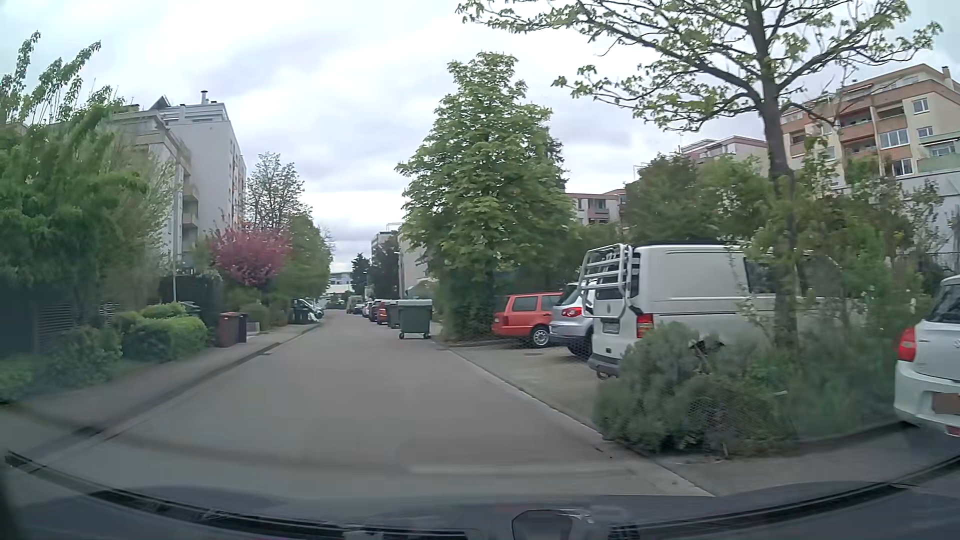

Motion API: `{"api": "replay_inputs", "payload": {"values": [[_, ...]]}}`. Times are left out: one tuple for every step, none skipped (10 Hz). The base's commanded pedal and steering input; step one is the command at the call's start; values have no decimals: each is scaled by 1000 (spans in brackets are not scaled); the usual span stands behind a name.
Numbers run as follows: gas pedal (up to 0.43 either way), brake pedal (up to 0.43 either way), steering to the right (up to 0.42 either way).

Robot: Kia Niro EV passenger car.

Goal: Follow the waypoints while adhering to traffic rules and regulations

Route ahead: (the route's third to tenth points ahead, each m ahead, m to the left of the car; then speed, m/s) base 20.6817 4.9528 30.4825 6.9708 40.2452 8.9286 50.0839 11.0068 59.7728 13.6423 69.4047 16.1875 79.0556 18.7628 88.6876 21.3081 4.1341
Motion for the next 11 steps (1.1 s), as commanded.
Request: {"api": "replay_inputs", "payload": {"values": [[47,0,-274],[47,0,-243],[47,0,-215],[59,0,-190],[59,0,-166],[67,0,-145],[87,0,-126],[98,0,-100],[98,0,-77],[98,0,-63],[98,0,-50]]}}
